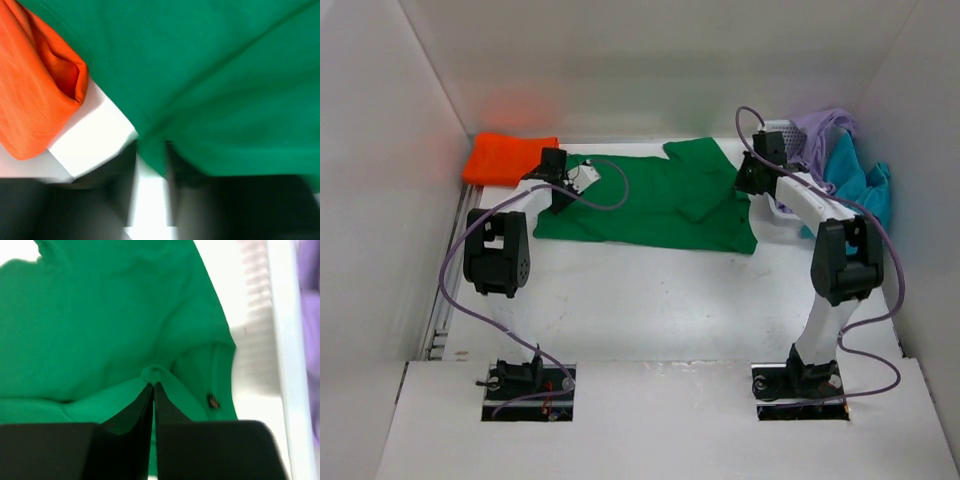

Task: Fold and stack the t-shirts
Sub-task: Fold the flattened tshirt in 1/3 of the way

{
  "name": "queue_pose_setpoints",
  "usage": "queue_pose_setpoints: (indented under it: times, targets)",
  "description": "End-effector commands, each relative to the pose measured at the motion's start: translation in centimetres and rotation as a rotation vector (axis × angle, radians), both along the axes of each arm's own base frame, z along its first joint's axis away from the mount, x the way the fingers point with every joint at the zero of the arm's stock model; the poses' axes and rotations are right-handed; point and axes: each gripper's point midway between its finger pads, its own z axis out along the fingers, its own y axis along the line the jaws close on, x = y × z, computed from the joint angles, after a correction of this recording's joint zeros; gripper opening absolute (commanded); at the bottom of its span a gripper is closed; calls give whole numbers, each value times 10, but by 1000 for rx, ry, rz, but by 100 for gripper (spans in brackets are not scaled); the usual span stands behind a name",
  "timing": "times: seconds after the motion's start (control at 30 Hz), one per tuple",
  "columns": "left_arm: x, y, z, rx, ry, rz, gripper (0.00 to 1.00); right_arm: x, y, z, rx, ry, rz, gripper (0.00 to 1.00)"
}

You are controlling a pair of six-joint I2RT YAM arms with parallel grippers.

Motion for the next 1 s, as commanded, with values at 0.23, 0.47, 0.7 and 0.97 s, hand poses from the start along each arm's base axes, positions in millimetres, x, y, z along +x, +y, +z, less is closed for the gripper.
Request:
queue_pose_setpoints:
  times: [0.23, 0.47, 0.7, 0.97]
  targets:
    - [16, 75, 74, -86, -163, 283, 65, 13, -11, 54, -65, -86, -43, 46]
    - [-49, 44, -9, -335, 160, 425, 61, -102, -7, -47, -66, 221, -85, 61]
    - [-48, 35, -37, -374, 233, 456, 60, -111, -13, -79, -84, 319, -94, 65]
    - [-60, 11, -59, -413, 325, 438, 14, -111, -14, -81, -85, 379, -73, 16]
